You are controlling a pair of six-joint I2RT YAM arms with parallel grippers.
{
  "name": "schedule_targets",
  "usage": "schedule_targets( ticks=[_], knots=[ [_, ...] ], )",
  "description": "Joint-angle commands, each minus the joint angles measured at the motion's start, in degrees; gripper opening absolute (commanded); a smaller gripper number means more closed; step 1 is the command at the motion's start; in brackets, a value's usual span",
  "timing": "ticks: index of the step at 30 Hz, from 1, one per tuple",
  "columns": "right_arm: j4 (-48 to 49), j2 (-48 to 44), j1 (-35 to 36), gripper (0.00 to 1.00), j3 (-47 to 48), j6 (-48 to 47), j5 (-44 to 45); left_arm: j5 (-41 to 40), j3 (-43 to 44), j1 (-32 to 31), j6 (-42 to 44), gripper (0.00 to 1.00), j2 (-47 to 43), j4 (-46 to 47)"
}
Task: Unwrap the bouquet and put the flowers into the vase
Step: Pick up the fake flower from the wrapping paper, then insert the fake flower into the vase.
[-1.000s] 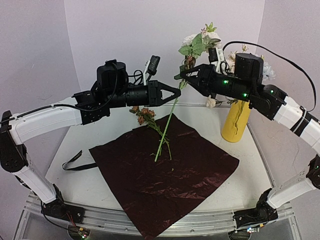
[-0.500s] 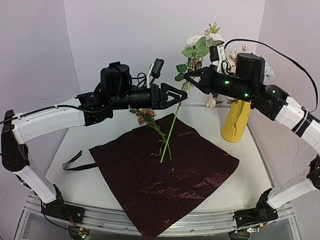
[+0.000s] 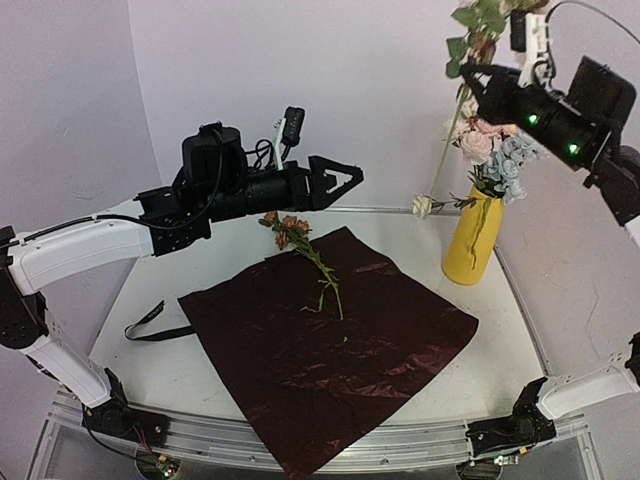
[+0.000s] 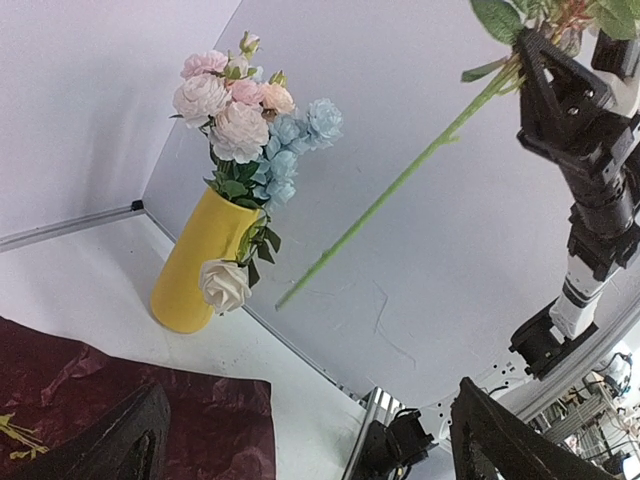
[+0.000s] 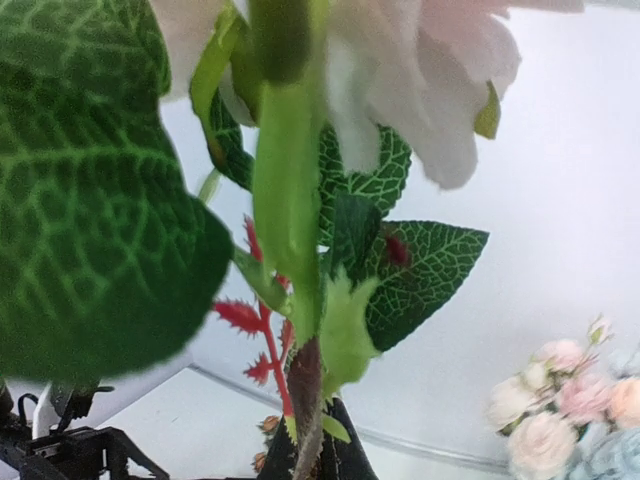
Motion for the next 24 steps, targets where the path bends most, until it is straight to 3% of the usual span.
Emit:
schedule_targets(
  ticks=[1, 5, 13, 17, 24],
  knots=[
    [-1.0, 0.7, -0.1, 0.0, 13.6, -11.8, 5.8, -1.5, 0.3, 0.0, 2.1, 0.99, -1.9, 2.3],
    [-0.4, 0.9, -0.1, 0.0, 18.2, -17.3, 7.6, -1.1, 0.6, 0.1, 2.4, 0.99, -1.5, 2.2],
    [4.1, 2.5, -0.3, 0.0, 14.5, -30.9, 16.0, 0.2, 2.1, 0.1, 3.1, 1.0, 0.1, 2.3],
    [7.5, 1.9, -4.0, 0.0, 9.5, -30.0, 14.0, 0.6, 2.6, 0.1, 3.1, 0.99, 0.6, 2.2],
    [14.3, 0.8, -17.0, 0.0, 0.0, -21.6, 2.7, 1.2, 2.8, 0.1, 3.8, 0.99, 0.7, 2.2]
  ],
)
